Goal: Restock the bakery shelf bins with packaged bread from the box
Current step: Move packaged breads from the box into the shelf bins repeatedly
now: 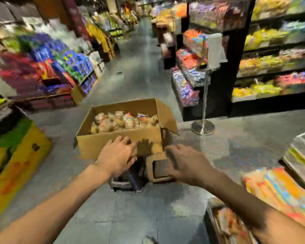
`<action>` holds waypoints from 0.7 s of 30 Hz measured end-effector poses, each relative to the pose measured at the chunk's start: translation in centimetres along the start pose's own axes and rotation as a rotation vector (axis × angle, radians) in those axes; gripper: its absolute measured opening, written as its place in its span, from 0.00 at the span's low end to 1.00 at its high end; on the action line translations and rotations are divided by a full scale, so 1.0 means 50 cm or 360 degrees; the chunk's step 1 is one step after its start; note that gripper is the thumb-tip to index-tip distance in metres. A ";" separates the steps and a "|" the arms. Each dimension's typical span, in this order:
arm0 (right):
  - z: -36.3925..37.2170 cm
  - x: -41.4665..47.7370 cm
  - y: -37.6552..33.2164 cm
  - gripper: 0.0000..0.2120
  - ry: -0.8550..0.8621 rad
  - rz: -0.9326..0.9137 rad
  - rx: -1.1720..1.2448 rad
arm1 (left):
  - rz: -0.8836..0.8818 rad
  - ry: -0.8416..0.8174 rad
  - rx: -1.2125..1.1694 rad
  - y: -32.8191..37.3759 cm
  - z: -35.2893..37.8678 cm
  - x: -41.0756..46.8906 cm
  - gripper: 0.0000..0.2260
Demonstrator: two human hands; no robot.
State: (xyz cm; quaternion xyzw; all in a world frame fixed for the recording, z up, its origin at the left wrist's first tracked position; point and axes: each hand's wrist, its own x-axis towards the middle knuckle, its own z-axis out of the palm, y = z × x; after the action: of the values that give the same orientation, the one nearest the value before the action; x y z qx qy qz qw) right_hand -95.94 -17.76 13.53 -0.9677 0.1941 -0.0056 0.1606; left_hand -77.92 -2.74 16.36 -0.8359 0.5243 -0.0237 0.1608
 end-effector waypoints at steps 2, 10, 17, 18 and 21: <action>0.017 0.112 -0.010 0.32 -0.0038 -0.0007 0.0059 | -0.0093 -0.0004 -0.0109 -0.082 0.050 0.075 0.23; 0.101 0.506 -0.009 0.35 -0.0233 0.0243 0.0239 | -0.0226 -0.0167 -0.0347 -0.320 0.199 0.388 0.20; 0.161 0.752 0.047 0.41 -0.0293 0.0477 0.0427 | -0.0264 -0.0342 -0.0434 -0.395 0.312 0.582 0.20; 0.170 0.792 0.062 0.41 -0.0303 0.0485 0.0419 | -0.0285 -0.0337 -0.0484 -0.400 0.330 0.606 0.19; 0.211 0.925 0.113 0.39 -0.0400 0.0495 0.0388 | -0.0369 -0.0348 -0.0622 -0.415 0.389 0.687 0.19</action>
State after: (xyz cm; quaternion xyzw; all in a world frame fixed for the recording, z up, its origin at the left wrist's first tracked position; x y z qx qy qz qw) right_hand -54.52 -36.89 -0.63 -0.8926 0.3173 0.1165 0.2982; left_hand -40.44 -20.09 -0.38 -0.9033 0.3990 0.1503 0.0480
